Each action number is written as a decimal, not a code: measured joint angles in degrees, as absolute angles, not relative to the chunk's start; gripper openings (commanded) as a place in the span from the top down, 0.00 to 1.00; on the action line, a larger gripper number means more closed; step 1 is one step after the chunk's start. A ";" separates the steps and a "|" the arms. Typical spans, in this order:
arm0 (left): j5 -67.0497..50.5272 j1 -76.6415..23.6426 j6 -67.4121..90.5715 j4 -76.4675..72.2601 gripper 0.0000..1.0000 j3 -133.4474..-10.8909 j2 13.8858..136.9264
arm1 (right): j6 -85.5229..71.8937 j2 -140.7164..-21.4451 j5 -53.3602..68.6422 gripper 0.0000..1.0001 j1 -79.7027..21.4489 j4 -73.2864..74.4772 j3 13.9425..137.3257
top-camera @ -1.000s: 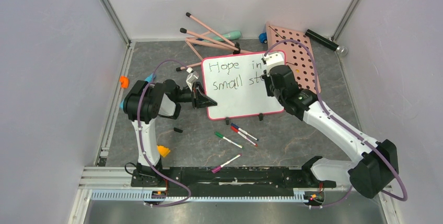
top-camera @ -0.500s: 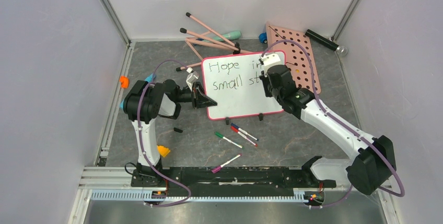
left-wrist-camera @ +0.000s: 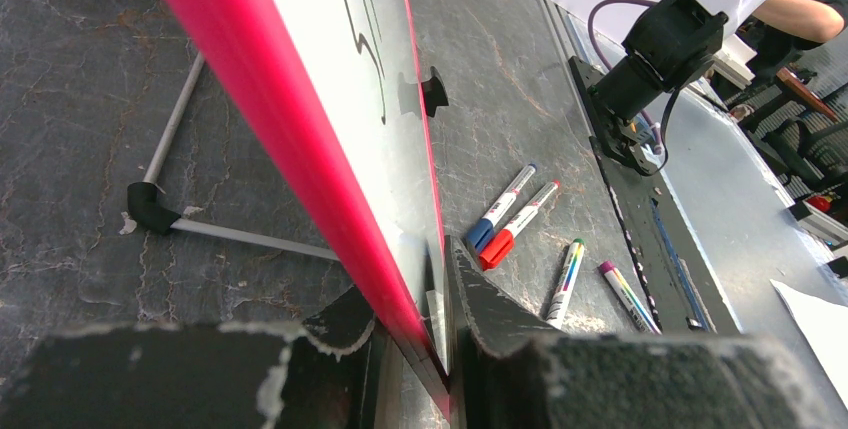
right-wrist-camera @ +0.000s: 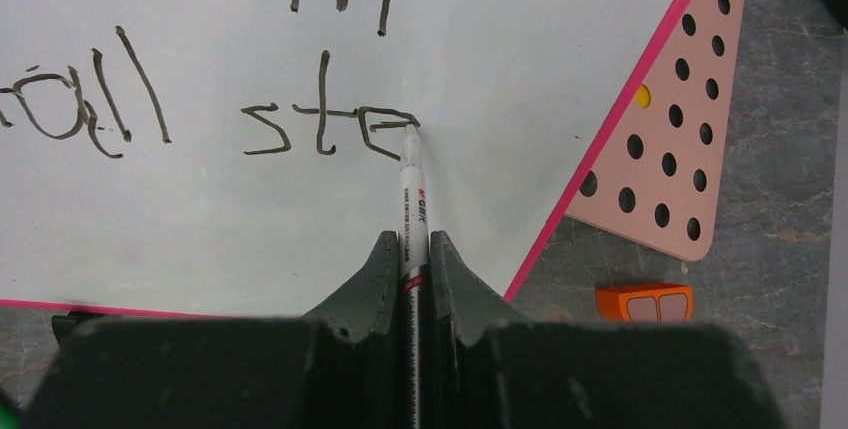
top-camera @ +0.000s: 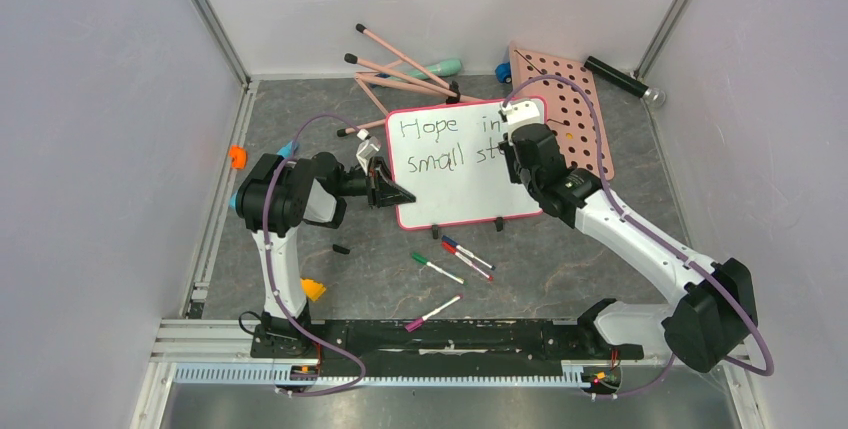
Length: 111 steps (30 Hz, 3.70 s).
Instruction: Write a sentence on the whiteboard
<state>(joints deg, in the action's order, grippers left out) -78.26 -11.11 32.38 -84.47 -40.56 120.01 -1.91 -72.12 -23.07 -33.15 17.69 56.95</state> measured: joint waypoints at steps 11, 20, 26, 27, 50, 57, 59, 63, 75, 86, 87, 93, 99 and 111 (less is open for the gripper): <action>-78.26 -11.11 32.38 -84.49 0.83 -40.56 120.01 | -1.89 -70.91 -23.59 1.00 -33.06 18.11 56.95; -78.26 -11.11 32.38 -84.49 0.83 -40.56 120.01 | -1.87 -68.84 -23.11 1.00 -31.55 18.13 57.54; -78.26 -11.11 32.38 -84.49 0.83 -40.56 120.01 | -1.87 -70.50 -22.72 1.00 -31.22 18.06 58.06; -78.26 -11.11 32.38 -84.49 0.84 -40.56 120.01 | -1.87 -70.85 -22.65 1.00 -31.22 18.09 58.06; -78.22 -11.11 32.45 -84.31 0.84 -40.56 120.01 | -2.39 -69.28 -20.80 1.00 -30.96 17.56 51.53; -78.24 -11.11 32.42 -84.33 0.84 -40.56 120.01 | -2.94 -68.29 -20.18 1.00 -30.94 18.22 50.39; -78.26 -11.11 32.42 -84.38 0.84 -40.56 120.03 | -2.94 -68.29 -19.88 1.00 -30.89 18.98 51.13; -78.26 -11.11 32.40 -84.47 0.84 -40.56 120.01 | -2.90 -68.29 -19.70 1.00 -30.89 19.59 53.74; -78.26 -11.14 32.40 -84.47 0.84 -40.56 120.03 | -2.70 -70.06 -20.05 1.00 -30.87 19.35 57.23; -78.26 -11.11 32.42 -84.47 0.84 -40.56 120.01 | -2.33 -71.72 -21.82 1.00 -30.87 18.96 57.23; -78.26 -11.11 32.42 -84.47 0.84 -40.56 120.01 | -2.33 -71.72 -21.98 1.00 -30.87 18.87 57.23; -78.26 -11.11 32.40 -84.47 0.84 -40.56 120.03 | -2.33 -71.70 -24.43 1.00 -30.83 18.26 57.23; -78.26 -11.11 32.42 -84.47 0.84 -40.58 120.03 | -2.33 -71.70 -25.63 1.00 -30.52 18.26 57.23; -78.26 -11.11 32.40 -84.47 0.84 -40.56 120.01 | -1.56 -71.55 -24.34 1.00 -30.50 19.14 57.19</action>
